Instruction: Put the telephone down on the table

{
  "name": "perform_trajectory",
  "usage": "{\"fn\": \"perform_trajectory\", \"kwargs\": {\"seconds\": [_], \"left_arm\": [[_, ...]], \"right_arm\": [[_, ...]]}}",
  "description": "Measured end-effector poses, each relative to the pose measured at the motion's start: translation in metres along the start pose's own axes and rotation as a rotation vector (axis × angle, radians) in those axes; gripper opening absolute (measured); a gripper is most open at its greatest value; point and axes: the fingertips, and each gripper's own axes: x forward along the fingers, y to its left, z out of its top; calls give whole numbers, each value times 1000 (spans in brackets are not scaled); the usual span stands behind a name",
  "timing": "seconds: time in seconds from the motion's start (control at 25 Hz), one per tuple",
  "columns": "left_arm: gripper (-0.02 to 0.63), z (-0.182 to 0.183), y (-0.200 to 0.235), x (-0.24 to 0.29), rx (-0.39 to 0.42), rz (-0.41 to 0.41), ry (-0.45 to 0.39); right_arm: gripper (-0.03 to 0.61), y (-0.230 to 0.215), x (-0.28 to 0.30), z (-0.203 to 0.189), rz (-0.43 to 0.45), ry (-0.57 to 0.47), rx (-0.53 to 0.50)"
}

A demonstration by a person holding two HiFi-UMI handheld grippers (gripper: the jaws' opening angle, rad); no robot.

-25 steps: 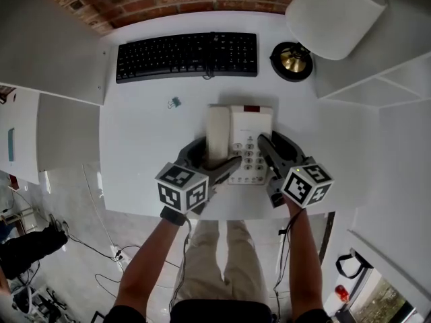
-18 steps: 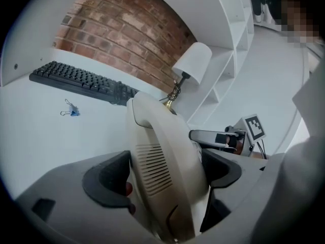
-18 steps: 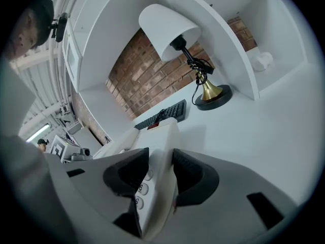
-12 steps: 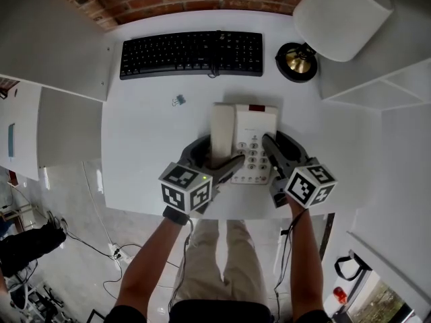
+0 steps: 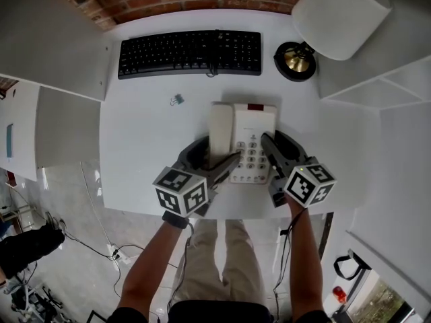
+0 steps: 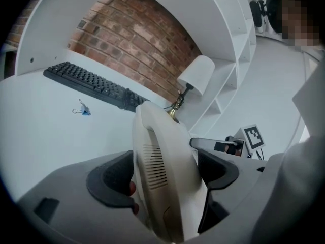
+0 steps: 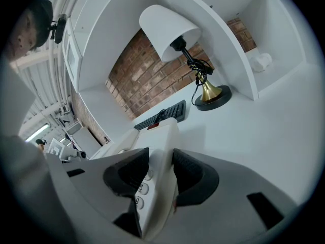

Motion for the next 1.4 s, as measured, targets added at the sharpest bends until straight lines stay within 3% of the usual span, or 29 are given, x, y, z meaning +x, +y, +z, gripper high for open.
{"fn": "perform_trajectory", "kwargs": {"seconds": [0.16,0.36,0.56,0.68,0.8,0.88,0.96,1.16,1.4], "left_arm": [[379,5,-1,-5,-11,-13,-34],[337,13,0,-21,57,36,-84],[213,21,-13,-34,163,63,-127],[164,25,-15,-39,210,74,-150],[132,25,-13,-42,192,65,-162],[101,27,-10,-45,181,87,-176],[17,29,-3,-50,174,130,-190],[17,37,-1,-66,119,160,-197],[17,63,-23,-98,156,140,-211]], "right_arm": [[147,0,0,1,-5,-4,0],[147,0,2,-1,-3,-10,-3],[138,2,-9,-2,-34,-43,-62],[73,2,-21,1,-80,-92,-97],[-8,6,-29,0,-107,-104,-139],[-8,13,-32,-1,-107,-92,-173],[-8,20,-35,-3,-100,-84,-179],[-6,43,-47,2,-83,-55,-190],[-8,75,-62,24,-89,-68,-214]]}}
